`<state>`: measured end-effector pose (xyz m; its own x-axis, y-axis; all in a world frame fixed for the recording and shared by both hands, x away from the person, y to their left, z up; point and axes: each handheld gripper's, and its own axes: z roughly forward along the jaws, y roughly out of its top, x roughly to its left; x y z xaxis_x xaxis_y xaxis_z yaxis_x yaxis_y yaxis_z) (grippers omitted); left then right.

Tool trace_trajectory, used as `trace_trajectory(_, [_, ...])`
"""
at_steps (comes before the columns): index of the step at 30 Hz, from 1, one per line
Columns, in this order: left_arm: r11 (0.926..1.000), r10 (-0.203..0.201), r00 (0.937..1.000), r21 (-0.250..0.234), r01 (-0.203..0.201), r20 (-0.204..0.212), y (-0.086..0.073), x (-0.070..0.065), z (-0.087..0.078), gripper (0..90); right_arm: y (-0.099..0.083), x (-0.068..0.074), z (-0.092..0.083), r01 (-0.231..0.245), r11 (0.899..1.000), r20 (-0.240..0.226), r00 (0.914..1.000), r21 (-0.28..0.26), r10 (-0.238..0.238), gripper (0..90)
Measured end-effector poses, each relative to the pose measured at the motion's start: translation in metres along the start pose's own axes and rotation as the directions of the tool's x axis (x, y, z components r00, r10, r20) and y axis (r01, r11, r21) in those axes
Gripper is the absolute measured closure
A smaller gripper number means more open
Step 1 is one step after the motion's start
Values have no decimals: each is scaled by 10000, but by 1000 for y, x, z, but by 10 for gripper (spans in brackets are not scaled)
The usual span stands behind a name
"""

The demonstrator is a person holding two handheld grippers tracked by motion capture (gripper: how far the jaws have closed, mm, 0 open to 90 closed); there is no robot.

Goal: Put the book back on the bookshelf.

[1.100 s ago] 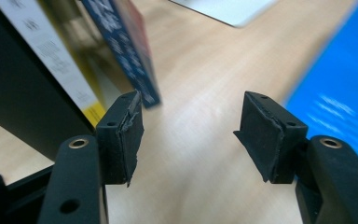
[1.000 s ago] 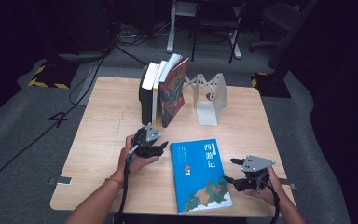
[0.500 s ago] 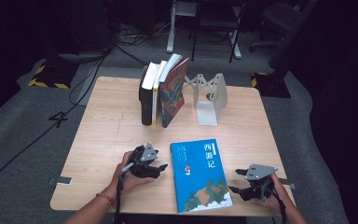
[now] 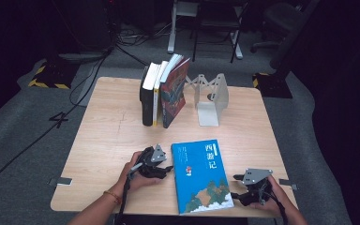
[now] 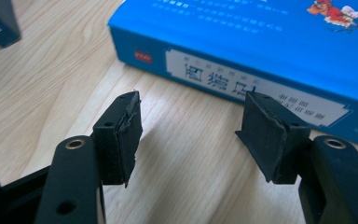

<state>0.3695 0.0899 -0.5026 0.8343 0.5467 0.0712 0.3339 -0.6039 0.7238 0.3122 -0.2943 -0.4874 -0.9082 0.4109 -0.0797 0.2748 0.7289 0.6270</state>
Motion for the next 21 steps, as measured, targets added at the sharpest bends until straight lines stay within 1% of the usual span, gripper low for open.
trace_trajectory(1, [9999,-114,9999,-16,114,17,0,1,1,385,-1,0,0,-16,10000,-50,10000,-45,16,325])
trace_trajectory(3, [10000,-36,9998,-33,36,-184,1,3,2,398,-1,-1,0,-26,10000,-86,10000,-78,25,325])
trace_trajectory(7, [10000,-91,9997,-41,90,-241,3,7,4,401,-1,-1,0,-22,9999,-133,9999,-129,20,325])
trace_trajectory(11, [10000,-11,9990,-64,8,-457,10,9,12,427,0,1,2,-12,9999,-321,9995,-160,7,312])
trace_trajectory(13, [9999,136,9980,-78,-141,-617,15,12,17,430,3,3,4,81,9999,-346,9994,-133,-86,300])
trace_trajectory(15, [10000,-13,9984,-66,9,-573,20,17,23,430,5,6,6,56,9999,-313,9995,-127,-60,288])
trace_trajectory(16, [10000,-44,9980,-83,39,-625,22,18,25,429,6,7,6,113,9999,-289,9995,-119,-116,283])
trace_trajectory(17, [10000,10,9975,-59,-15,-712,24,21,27,429,6,8,7,144,9998,-221,9996,-129,-147,279])
trace_trajectory(18, [9999,-85,9974,-86,79,-712,26,22,30,429,8,10,7,183,9997,-202,9996,-143,-186,275])
trace_trajectory(20, [10000,-86,9971,-17,85,-753,29,28,32,427,9,12,8,126,9998,-172,9998,-180,-129,271])
trace_trajectory(21, [9999,-109,9972,-54,106,-746,30,31,35,423,10,13,9,115,9997,-177,9998,-231,-119,273])
